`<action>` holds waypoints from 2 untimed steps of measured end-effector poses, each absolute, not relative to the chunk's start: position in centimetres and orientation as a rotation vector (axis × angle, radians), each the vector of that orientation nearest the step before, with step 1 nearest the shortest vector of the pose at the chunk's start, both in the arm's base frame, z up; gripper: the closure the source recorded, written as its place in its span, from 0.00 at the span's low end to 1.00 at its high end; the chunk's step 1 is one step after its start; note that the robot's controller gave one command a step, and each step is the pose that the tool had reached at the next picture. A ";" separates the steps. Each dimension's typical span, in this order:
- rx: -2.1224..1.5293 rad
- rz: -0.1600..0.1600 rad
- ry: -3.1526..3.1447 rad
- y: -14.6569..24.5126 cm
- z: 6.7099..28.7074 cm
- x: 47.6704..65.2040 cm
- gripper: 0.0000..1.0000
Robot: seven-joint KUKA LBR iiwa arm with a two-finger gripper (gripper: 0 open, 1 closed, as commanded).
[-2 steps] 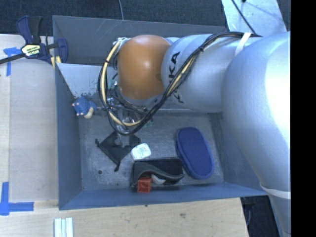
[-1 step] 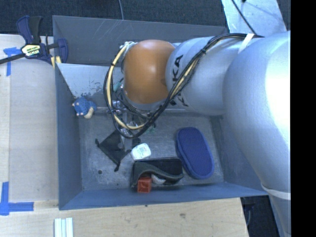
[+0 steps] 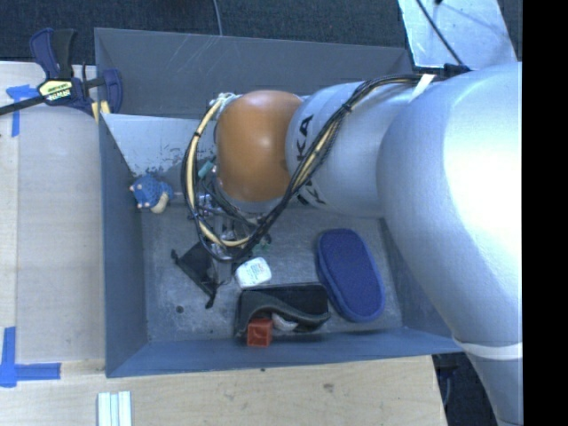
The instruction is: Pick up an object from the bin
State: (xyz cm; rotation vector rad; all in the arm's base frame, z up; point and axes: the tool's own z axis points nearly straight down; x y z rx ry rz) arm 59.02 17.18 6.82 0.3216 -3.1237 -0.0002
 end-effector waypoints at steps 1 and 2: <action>0.320 -0.001 -3.125 17.1 6.9 59.1 0.00; 0.319 -0.002 -3.128 17.2 7.0 59.2 1.00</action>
Offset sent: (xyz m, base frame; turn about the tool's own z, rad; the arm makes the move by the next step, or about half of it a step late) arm 0.0000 0.0000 0.0000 0.0000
